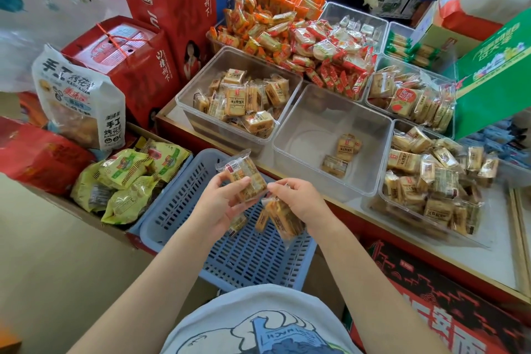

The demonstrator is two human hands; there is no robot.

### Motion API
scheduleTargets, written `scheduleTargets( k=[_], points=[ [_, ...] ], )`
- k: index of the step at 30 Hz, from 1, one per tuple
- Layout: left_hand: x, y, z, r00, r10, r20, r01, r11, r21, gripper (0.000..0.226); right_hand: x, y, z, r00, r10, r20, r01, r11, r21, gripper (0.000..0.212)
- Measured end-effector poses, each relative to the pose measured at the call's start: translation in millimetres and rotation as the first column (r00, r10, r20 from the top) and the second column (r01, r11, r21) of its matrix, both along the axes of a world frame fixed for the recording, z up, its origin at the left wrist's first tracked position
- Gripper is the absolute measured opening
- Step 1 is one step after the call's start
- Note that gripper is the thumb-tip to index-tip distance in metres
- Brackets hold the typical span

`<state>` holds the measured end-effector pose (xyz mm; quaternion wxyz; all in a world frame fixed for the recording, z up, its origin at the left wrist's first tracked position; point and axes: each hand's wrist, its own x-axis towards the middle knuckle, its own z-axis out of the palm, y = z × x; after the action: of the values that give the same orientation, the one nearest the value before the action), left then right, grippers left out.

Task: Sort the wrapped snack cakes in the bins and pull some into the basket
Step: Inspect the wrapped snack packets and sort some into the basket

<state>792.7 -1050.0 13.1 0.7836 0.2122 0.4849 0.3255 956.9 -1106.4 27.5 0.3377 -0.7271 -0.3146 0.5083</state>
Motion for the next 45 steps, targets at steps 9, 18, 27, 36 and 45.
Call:
scheduleTargets(
  k=[9, 18, 27, 36, 45],
  points=[
    [8.2, -6.3, -3.2, 0.999, 0.03, -0.013, -0.03, 0.999, 0.014, 0.044, -4.7, -2.9, 0.6, 0.998, -0.026, -0.05, 0.028, 0.998, 0.053, 0.03],
    [10.8, -1.8, 9.1, 0.998, -0.038, 0.057, 0.039, 0.999, -0.013, 0.029, 9.3, -1.3, 8.6, 0.996, 0.001, -0.091, 0.013, 0.988, 0.151, 0.017],
    [15.1, -1.7, 15.4, 0.99, -0.092, 0.103, 0.084, 0.993, 0.08, 0.051, 5.0, 0.3, 8.9, 0.996, 0.009, -0.088, 0.007, 0.984, 0.18, 0.016],
    [7.3, 0.3, -5.7, 0.978, -0.19, -0.083, 0.205, 0.942, 0.266, 0.089, 6.1, -5.7, 5.0, 0.985, 0.061, -0.163, -0.038, 0.989, 0.141, 0.008],
    [0.8, 1.0, -7.6, 0.95, -0.3, -0.083, 0.311, 0.918, 0.246, 0.091, 8.3, 2.8, 0.1, 0.997, -0.072, -0.018, 0.074, 0.99, 0.117, 0.036]
  ],
)
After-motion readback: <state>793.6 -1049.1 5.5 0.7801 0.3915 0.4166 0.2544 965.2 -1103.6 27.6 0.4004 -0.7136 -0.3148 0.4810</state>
